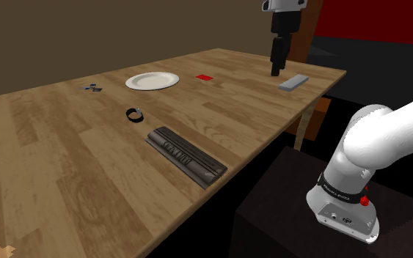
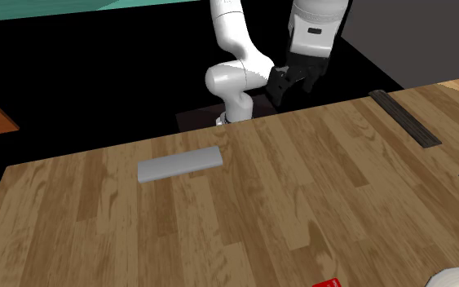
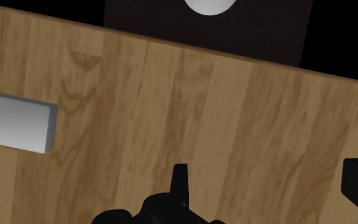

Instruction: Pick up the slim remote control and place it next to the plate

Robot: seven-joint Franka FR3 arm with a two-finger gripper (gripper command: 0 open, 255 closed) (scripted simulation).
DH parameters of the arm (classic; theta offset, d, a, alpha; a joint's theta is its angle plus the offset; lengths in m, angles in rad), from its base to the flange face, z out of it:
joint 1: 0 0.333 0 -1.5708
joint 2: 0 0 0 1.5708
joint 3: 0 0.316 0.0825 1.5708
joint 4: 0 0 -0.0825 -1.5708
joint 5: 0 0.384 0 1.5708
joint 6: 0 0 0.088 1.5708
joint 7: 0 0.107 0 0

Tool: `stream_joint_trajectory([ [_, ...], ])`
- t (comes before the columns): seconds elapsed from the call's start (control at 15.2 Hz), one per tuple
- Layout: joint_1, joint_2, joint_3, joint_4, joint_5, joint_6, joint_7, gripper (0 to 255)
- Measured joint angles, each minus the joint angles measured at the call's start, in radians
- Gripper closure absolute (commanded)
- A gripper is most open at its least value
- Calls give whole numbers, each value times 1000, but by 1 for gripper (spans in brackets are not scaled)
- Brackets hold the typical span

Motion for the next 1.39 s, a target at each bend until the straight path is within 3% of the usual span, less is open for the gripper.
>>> stream_joint_trajectory([
  [0.13, 3, -12, -14, -11, -11, 0, -26, 0],
  [0.46, 39, -91, -139, -88, -115, 7, -286, 0],
  [0.79, 74, -133, -302, -129, -254, 32, -588, 0],
  [1.39, 185, -56, -617, -70, -469, 139, -1121, 0],
])
